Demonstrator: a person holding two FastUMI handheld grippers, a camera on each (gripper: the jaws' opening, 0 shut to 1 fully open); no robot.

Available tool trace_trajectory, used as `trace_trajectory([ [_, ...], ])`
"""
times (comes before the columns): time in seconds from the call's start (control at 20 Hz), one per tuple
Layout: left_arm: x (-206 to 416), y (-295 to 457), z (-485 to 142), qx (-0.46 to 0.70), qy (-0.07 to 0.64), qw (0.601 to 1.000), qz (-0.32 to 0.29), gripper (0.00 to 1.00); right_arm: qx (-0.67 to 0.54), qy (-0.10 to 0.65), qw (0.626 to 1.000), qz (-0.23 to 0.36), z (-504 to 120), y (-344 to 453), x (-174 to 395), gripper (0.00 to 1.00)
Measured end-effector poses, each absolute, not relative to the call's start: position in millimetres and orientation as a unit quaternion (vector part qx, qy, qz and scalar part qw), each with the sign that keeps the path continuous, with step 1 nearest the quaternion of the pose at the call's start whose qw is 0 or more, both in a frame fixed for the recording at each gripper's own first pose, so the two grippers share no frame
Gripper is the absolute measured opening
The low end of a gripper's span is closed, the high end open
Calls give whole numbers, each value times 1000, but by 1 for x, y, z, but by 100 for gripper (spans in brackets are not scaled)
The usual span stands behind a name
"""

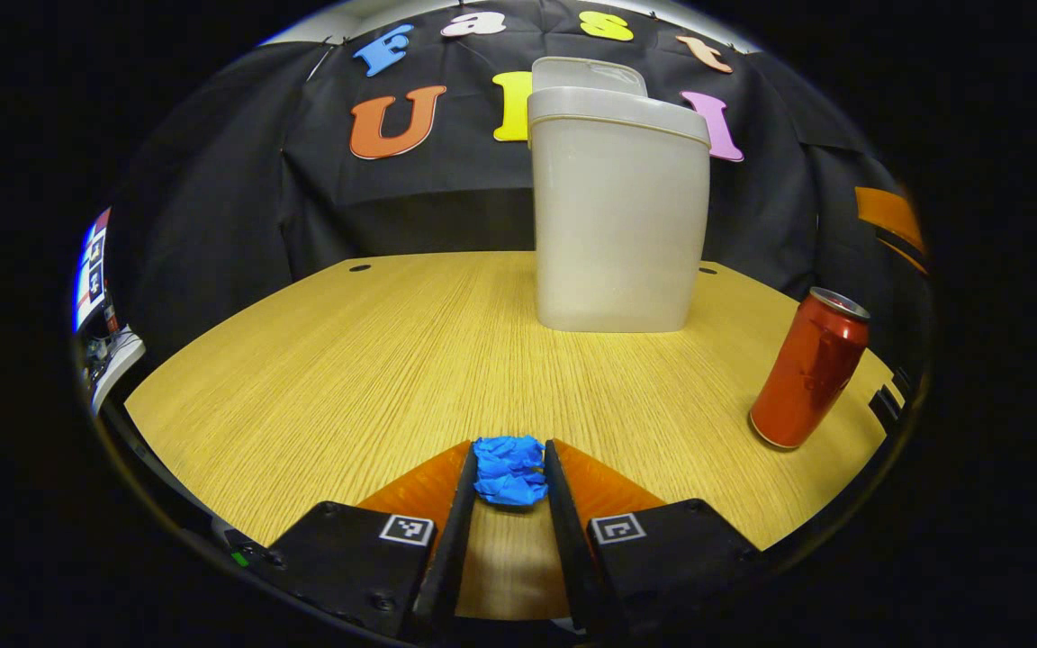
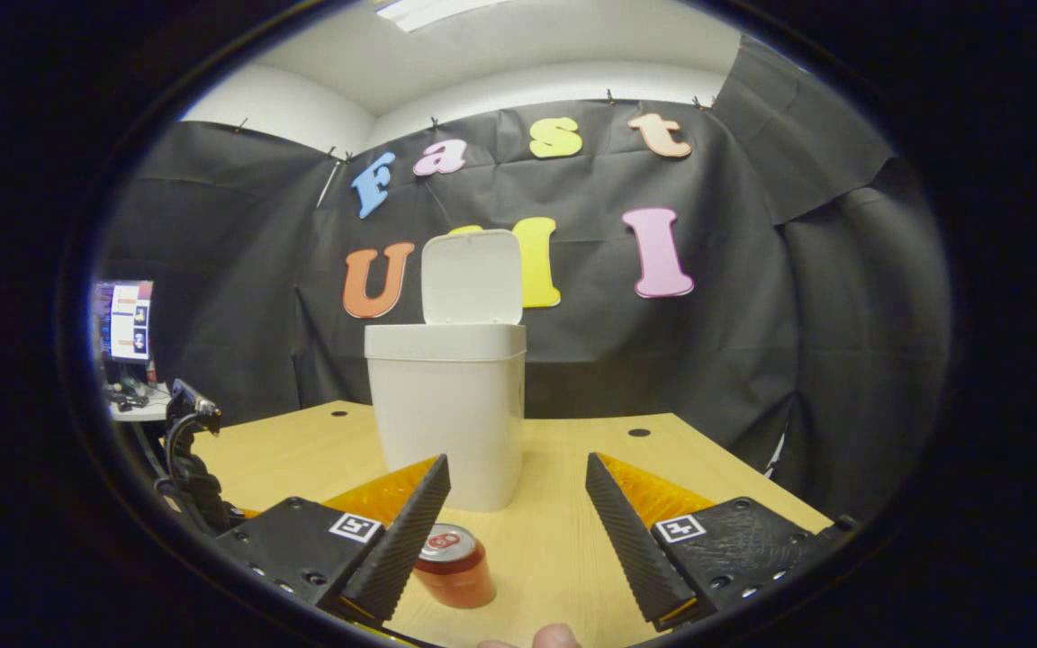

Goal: Press the lid of the desktop garbage bin to open it, pick up the crumpled paper on the desktop and throw it into the bin, then pick up the pop can on the desktop and drop it into the bin, and finally close the garbage bin lid.

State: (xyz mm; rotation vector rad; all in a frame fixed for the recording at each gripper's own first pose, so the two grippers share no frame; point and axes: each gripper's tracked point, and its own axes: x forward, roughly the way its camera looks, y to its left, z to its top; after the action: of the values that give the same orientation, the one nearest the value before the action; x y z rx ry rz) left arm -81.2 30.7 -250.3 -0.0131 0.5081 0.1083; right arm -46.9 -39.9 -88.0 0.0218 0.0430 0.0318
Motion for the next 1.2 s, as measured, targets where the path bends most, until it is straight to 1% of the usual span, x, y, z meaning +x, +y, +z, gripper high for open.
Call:
trace_trajectory([
  [0.05, -81, 30, -249, -9, 248, 967, 53, 43, 13, 23, 1000, 16, -88, -39, -46, 94],
  [0.1, -80, 31, -249, -9, 248, 967, 52, 41, 15, 23, 999, 17, -88, -37, -46, 96],
  [0.15, -80, 30, -248, -8, 247, 968, 50, 43, 15, 23, 999, 18, -88, -35, -47, 95],
  [0.2, -80, 29, -248, -9, 246, 968, 47, 37, 12, 23, 999, 19, -88, -33, -48, 95],
  [0.25, -79, 27, -247, -10, 245, 969, 45, 36, 9, 22, 999, 22, -86, -29, -50, 95],
  [0.4, -74, 27, -233, -8, 229, 972, 42, 36, 1, 18, 999, 33, -86, -16, -53, 95],
  [0.55, -66, 27, -213, -8, 206, 978, 43, 35, 4, 31, 999, 41, -95, -5, -56, 96],
  [0.8, -52, 22, -178, -5, 167, 985, 37, 35, 0, 68, 997, 31, -126, 6, -55, 95],
  [0.95, -48, 21, -162, -12, 145, 989, 31, 35, 5, 89, 996, 31, -141, 10, -54, 96],
  [1.2, -48, 30, -158, -19, 141, 989, 36, 35, 4, 116, 993, 21, -162, 8, -49, 95],
])
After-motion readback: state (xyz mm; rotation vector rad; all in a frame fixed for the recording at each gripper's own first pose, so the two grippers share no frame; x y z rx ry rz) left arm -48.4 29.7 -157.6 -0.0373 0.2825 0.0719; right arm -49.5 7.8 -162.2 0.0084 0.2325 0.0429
